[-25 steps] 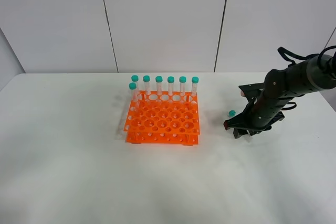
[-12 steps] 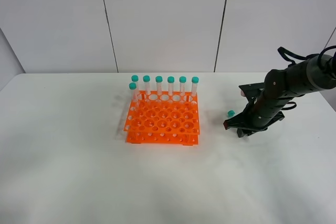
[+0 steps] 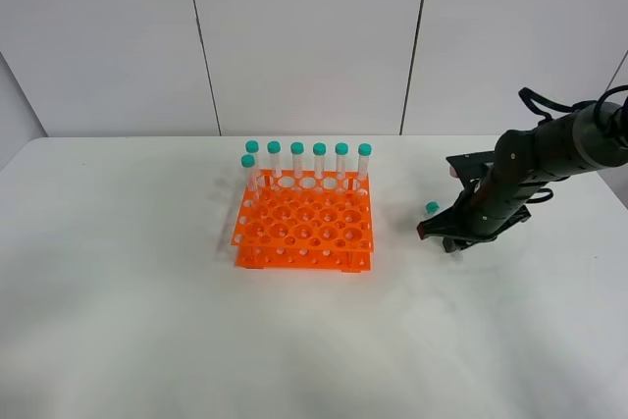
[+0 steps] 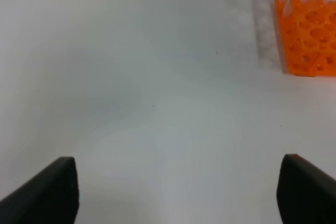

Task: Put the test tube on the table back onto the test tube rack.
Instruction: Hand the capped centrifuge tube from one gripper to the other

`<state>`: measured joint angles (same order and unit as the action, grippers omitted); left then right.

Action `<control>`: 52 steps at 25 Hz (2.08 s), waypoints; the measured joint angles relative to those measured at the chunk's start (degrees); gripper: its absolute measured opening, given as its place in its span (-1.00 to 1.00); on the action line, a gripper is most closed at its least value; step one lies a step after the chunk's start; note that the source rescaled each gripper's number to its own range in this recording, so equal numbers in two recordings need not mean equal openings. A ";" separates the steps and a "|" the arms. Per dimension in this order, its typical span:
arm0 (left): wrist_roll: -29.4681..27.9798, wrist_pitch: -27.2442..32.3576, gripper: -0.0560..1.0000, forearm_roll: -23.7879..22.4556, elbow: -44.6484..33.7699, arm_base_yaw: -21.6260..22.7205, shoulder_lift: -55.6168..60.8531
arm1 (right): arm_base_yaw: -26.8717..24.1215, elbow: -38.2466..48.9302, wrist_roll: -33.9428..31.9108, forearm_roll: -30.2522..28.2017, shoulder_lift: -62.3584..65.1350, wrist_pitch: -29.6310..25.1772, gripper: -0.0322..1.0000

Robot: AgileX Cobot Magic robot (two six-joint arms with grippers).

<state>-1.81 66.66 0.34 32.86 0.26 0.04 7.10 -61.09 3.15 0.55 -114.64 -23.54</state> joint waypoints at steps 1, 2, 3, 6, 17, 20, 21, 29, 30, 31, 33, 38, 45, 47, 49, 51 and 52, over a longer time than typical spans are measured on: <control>0.00 0.00 0.65 0.00 0.00 0.00 0.00 | 0.00 0.00 0.00 0.00 0.00 0.20 -0.94; 0.00 0.00 0.65 0.00 0.00 0.00 0.00 | 0.00 0.00 -0.04 0.00 0.00 0.49 -0.94; 0.00 0.00 0.65 0.00 0.00 0.00 0.00 | 0.00 0.00 -0.04 0.00 0.00 0.71 -0.94; 0.00 0.00 0.65 0.00 0.00 0.00 0.00 | 0.00 0.00 0.22 -0.04 0.00 0.75 -0.94; 0.00 0.00 0.65 0.00 0.00 0.00 0.00 | 0.00 -0.13 2.64 -0.04 3.45 1.42 -0.94; 0.00 0.00 0.65 0.00 0.00 0.00 0.00 | 0.00 -0.35 3.55 -0.04 4.77 2.47 -0.94; 0.00 0.00 0.65 0.00 0.00 0.00 0.00 | 0.00 -0.39 3.96 -0.04 5.37 2.80 -0.94; 0.00 0.00 0.65 0.00 0.00 0.00 0.00 | 3.26 -0.39 7.57 -0.04 12.07 11.26 -0.94; 0.00 0.00 0.65 0.00 0.00 0.00 0.00 | 4.33 -0.46 8.01 -0.04 13.01 12.45 -0.94; 0.00 0.00 0.65 0.00 0.00 0.00 0.00 | 5.24 -0.46 8.29 -0.04 13.85 13.92 -0.94; 0.00 0.00 0.65 0.00 0.00 0.00 0.00 | 7.58 -0.46 8.78 -0.04 15.15 16.51 -0.94; 0.00 0.00 0.65 0.00 0.00 0.00 0.00 | 14.02 -0.46 9.04 -0.04 17.21 24.58 -0.94; 0.00 0.00 0.65 0.00 0.00 0.00 0.00 | 22.46 -0.46 7.74 0.01 18.17 34.42 -0.94; 0.00 0.00 0.65 0.00 0.00 0.00 0.00 | 24.44 -0.46 6.38 0.07 18.17 36.31 -0.94; 0.00 0.00 0.65 0.00 0.00 0.00 0.00 | 26.43 -0.23 5.08 -0.55 18.39 38.11 -0.94; 0.00 0.00 0.65 0.00 0.00 0.00 0.00 | 28.59 0.58 3.76 -1.58 19.07 40.17 -0.94; 0.00 0.00 0.65 0.00 0.00 0.00 0.00 | 29.54 0.90 3.09 -2.48 19.51 41.13 -0.94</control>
<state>-1.81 66.66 0.34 32.86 0.26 0.04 36.64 -60.19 6.25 -1.94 -95.14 17.59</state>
